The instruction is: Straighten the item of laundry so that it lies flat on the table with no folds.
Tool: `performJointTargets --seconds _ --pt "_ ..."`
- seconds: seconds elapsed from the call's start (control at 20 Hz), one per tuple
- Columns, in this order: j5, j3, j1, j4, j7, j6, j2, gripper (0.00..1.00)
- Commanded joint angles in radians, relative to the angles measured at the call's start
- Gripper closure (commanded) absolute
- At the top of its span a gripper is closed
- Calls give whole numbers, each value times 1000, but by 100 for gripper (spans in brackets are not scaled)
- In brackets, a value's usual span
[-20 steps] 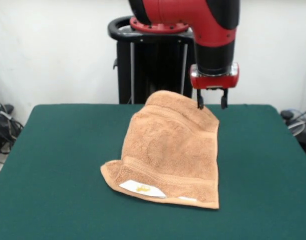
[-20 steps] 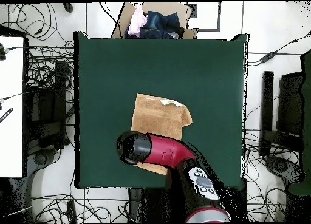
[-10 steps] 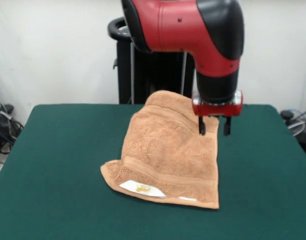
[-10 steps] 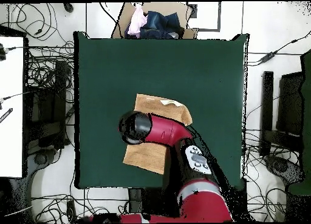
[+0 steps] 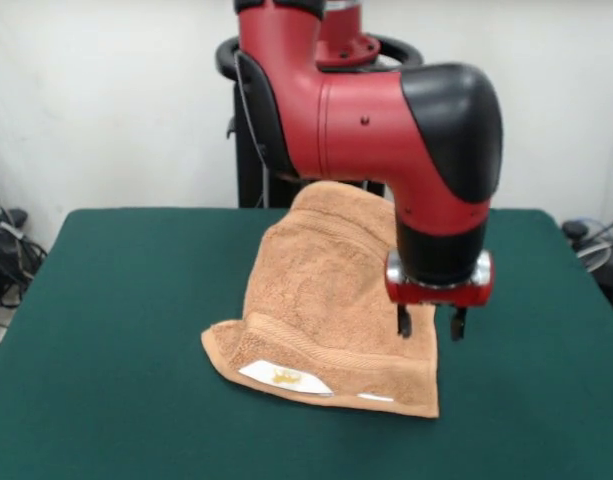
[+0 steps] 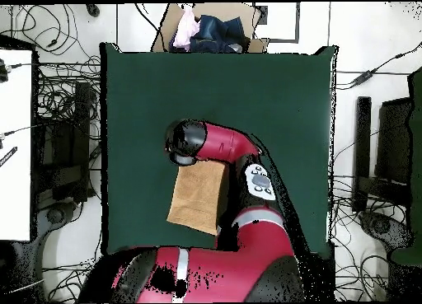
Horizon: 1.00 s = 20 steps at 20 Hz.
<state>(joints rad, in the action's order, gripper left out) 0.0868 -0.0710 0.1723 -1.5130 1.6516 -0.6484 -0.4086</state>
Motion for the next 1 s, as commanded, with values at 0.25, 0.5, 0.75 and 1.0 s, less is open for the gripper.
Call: performJointTargets --seconds 0.25,0.5,0.75,1.0 --pt "54 91 -117 23 348 104 18 0" --pt "58 154 -170 88 357 104 44 0" --pt "57 236 -236 163 391 91 75 0" --pt "67 292 -299 157 447 193 117 0"
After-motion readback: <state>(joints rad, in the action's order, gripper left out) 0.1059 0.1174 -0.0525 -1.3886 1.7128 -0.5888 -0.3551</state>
